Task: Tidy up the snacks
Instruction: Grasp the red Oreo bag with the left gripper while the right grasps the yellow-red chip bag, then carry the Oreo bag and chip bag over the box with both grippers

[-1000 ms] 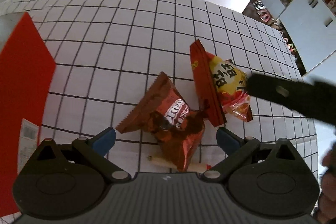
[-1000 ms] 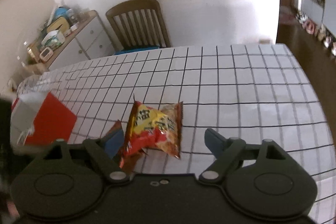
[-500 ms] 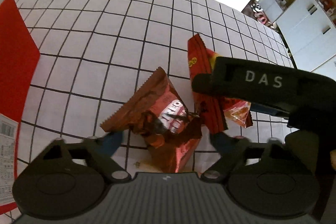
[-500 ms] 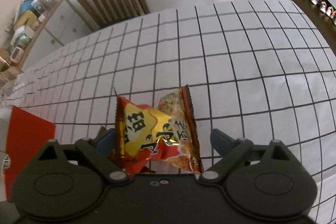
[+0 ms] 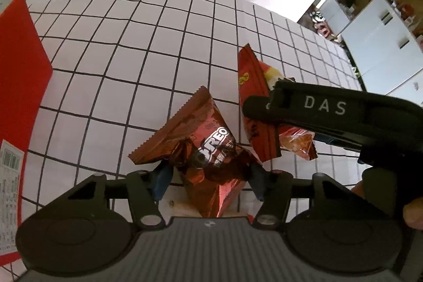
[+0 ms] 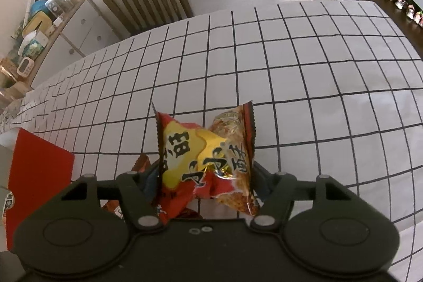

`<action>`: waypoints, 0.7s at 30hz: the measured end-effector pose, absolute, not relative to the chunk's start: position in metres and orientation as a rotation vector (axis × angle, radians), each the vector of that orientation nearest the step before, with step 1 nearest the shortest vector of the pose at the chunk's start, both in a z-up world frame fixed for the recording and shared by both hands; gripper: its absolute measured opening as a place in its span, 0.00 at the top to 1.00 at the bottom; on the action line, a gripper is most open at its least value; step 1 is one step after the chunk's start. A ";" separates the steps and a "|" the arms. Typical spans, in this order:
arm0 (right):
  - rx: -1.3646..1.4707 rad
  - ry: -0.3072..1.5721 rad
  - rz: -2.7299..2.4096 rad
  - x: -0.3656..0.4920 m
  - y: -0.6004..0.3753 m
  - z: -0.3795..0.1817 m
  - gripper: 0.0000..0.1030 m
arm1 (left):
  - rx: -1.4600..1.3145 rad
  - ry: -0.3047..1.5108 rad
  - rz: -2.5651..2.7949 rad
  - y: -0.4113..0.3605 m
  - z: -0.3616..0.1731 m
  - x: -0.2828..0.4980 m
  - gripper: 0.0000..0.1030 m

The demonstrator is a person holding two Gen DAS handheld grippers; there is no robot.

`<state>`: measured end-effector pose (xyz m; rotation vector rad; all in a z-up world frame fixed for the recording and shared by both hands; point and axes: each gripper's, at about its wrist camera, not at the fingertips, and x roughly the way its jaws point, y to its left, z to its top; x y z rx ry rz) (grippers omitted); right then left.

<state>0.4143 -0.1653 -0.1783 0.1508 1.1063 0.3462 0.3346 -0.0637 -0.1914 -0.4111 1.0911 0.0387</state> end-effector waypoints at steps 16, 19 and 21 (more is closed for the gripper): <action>0.150 1.026 0.365 0.379 -0.188 -0.131 0.36 | -0.392 1.024 0.051 -0.051 -0.137 0.296 0.42; 0.144 1.014 0.382 0.366 -0.191 -0.121 0.36 | -0.383 1.016 0.046 -0.049 -0.125 0.288 0.42; 0.136 1.006 0.396 0.357 -0.190 -0.115 0.36 | -0.372 1.009 0.042 -0.045 -0.117 0.282 0.42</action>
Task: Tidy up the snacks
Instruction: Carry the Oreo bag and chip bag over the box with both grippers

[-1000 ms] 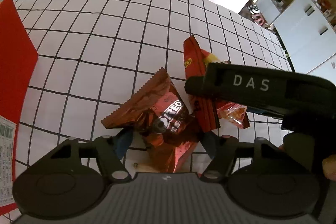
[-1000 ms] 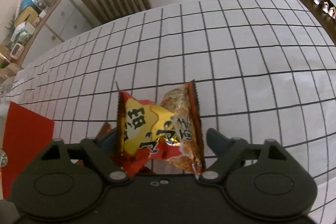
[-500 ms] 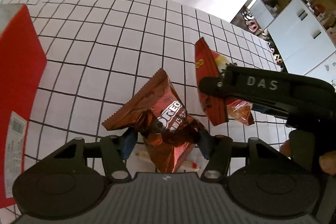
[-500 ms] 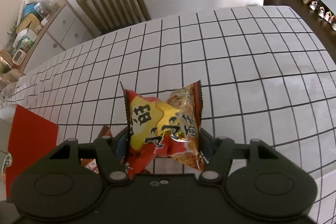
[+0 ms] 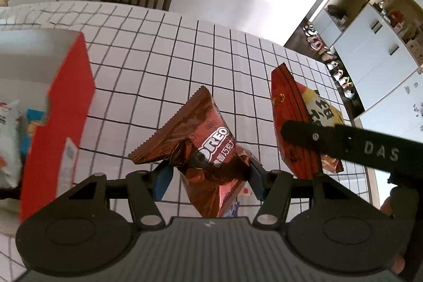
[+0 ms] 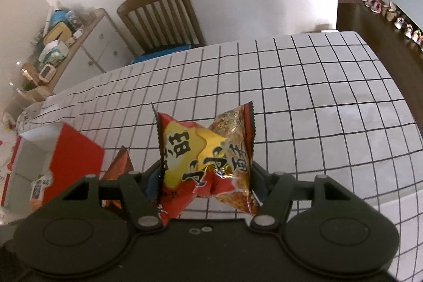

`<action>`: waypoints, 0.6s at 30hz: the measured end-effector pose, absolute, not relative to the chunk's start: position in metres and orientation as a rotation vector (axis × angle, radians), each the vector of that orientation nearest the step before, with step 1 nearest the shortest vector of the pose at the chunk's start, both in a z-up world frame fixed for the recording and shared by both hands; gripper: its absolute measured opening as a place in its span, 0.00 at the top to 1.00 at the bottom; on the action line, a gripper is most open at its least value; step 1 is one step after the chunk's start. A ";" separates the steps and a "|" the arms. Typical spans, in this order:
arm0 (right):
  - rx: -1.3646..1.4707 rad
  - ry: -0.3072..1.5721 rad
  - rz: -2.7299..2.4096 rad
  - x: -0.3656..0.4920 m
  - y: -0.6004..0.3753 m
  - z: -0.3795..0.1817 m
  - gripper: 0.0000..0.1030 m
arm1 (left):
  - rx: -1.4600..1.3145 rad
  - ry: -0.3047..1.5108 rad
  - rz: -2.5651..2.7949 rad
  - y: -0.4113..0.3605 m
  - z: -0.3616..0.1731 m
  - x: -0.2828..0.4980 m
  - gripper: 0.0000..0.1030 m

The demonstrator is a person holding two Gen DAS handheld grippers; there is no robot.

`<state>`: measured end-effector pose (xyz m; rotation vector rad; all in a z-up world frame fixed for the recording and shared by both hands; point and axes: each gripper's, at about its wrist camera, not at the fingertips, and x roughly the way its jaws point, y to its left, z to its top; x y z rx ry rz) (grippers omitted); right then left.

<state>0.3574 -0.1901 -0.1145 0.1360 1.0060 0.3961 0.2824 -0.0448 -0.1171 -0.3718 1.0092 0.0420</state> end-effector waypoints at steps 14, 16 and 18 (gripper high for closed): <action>0.067 0.954 0.500 0.295 -0.168 -0.064 0.36 | -0.357 0.985 0.039 0.001 -0.071 0.232 0.42; 0.055 0.945 0.512 0.288 -0.162 -0.059 0.36 | -0.358 0.972 0.039 0.010 -0.064 0.225 0.42; 0.049 0.937 0.520 0.281 -0.156 -0.055 0.36 | -0.358 0.958 0.045 0.019 -0.057 0.216 0.42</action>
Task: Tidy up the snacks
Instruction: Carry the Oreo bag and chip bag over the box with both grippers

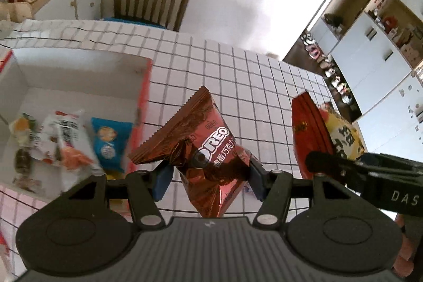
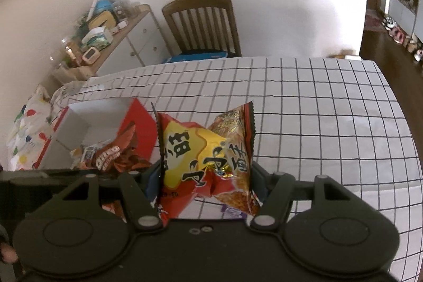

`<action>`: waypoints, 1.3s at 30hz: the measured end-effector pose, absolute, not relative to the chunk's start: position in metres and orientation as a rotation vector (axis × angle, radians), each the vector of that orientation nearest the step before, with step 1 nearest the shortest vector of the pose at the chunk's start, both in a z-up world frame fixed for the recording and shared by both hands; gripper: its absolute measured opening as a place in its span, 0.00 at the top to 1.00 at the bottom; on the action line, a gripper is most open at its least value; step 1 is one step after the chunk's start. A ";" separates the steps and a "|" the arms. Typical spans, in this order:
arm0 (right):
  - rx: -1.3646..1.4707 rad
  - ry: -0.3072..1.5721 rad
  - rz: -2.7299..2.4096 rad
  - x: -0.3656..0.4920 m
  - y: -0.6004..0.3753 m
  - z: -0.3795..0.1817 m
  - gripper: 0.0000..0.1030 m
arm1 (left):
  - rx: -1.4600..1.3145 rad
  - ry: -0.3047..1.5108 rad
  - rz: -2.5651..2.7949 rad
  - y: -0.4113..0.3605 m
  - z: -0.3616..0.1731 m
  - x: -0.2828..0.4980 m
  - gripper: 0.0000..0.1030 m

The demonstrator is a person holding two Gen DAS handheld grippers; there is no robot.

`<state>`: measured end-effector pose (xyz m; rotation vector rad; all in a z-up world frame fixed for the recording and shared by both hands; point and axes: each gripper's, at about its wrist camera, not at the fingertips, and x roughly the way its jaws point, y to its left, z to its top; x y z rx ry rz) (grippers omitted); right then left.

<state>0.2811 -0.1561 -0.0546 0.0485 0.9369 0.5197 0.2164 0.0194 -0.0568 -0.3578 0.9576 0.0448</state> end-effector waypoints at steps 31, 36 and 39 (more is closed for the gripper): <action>-0.136 0.859 0.665 0.220 0.014 -0.036 0.36 | -0.339 0.951 0.205 0.208 -0.039 0.183 0.42; -0.168 0.864 0.641 0.230 0.044 -0.050 0.35 | -0.353 0.980 0.230 0.231 -0.059 0.193 0.42; -0.173 0.881 0.615 0.238 0.057 -0.060 0.35 | -0.349 0.996 0.233 0.238 -0.070 0.202 0.42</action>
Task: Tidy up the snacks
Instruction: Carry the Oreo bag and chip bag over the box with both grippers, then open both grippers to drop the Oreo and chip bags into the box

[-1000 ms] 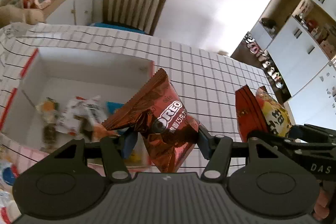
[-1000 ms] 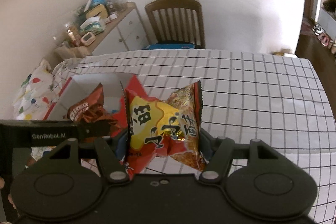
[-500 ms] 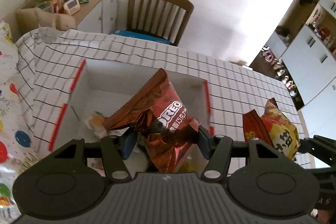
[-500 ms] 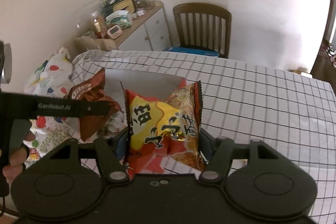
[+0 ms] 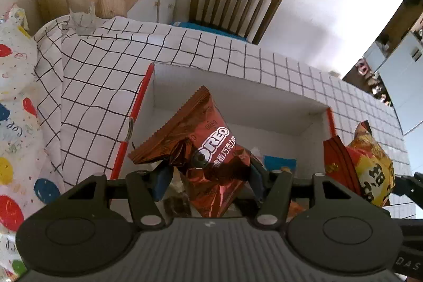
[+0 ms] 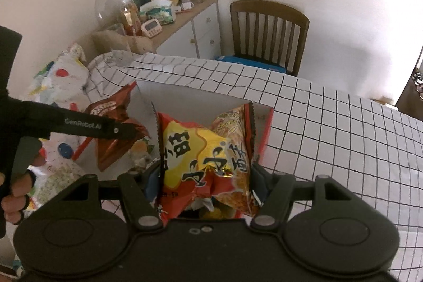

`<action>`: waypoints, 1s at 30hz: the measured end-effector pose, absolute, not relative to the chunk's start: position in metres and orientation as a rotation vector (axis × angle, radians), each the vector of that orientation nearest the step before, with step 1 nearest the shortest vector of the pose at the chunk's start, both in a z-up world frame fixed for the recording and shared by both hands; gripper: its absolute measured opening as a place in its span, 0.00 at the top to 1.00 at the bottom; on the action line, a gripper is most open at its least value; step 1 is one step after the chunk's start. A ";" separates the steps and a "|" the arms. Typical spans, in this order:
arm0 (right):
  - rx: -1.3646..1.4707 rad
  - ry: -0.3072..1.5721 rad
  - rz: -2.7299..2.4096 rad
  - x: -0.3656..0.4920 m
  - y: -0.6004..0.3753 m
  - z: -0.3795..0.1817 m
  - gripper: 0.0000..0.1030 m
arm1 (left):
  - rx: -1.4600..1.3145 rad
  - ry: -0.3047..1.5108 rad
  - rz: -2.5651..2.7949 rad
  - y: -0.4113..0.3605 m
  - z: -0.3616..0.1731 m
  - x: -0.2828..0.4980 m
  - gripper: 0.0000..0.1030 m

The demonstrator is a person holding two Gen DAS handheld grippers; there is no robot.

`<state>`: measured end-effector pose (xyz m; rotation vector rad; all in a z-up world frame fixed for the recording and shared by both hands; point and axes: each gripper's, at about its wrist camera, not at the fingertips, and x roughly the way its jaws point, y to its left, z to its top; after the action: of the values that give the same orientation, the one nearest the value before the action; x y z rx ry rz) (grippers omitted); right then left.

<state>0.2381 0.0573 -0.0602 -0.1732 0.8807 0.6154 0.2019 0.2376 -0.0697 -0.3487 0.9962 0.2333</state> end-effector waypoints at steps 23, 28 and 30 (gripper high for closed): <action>-0.313 0.965 0.561 0.261 0.115 -0.122 0.31 | -0.384 1.088 0.278 0.252 -0.116 0.220 0.29; -0.304 0.949 0.574 0.261 0.113 -0.118 0.20 | -0.376 1.086 0.289 0.249 -0.111 0.216 0.19; -0.301 0.940 0.578 0.260 0.111 -0.114 0.14 | -0.381 1.083 0.292 0.248 -0.108 0.213 0.19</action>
<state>0.2597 0.1114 -0.1139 -0.3012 0.9403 0.5777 0.2133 0.2480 -0.1078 -0.3813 1.0834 0.2918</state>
